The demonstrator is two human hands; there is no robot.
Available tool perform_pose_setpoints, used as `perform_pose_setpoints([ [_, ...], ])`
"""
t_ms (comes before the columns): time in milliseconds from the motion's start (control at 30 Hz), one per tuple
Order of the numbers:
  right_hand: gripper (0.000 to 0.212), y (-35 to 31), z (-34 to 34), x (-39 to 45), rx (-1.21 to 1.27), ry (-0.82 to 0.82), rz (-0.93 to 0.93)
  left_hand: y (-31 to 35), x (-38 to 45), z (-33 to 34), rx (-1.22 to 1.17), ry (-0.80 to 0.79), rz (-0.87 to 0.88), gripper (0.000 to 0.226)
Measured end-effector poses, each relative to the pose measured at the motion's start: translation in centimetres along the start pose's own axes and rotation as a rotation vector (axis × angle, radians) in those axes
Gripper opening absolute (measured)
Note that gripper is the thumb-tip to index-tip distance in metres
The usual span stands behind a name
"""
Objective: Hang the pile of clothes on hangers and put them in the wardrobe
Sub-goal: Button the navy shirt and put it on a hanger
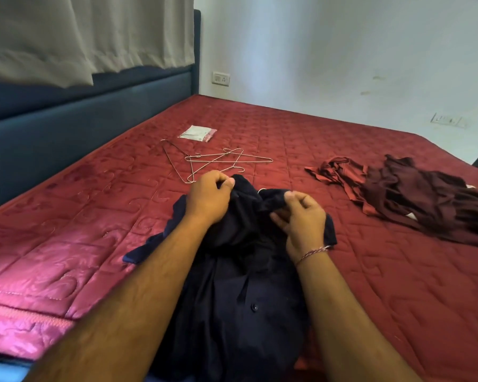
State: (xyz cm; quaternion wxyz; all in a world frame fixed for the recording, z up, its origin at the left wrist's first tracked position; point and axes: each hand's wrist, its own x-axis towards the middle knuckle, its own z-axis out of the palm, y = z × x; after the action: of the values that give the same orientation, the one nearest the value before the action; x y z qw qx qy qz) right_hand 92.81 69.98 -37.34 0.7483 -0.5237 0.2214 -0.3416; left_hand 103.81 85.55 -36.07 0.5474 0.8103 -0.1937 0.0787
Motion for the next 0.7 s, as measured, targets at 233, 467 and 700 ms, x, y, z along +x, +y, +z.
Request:
perform_pose_setpoints([
  [233,0.004,6.8,-1.9,-2.6,-0.138,-0.006,-0.137,-3.5,-5.5,3.1,0.009,-0.001,-0.033,0.026],
  [467,0.017,7.4,-2.1,-3.0,-0.274,-0.084,-0.278,-4.3,-7.2,3.3,0.093,-0.036,0.059,0.015],
  [700,0.026,7.5,-1.8,-3.5,-0.417,-0.146,-0.401,-4.4,-7.2,3.1,0.06,-0.13,0.057,0.022],
])
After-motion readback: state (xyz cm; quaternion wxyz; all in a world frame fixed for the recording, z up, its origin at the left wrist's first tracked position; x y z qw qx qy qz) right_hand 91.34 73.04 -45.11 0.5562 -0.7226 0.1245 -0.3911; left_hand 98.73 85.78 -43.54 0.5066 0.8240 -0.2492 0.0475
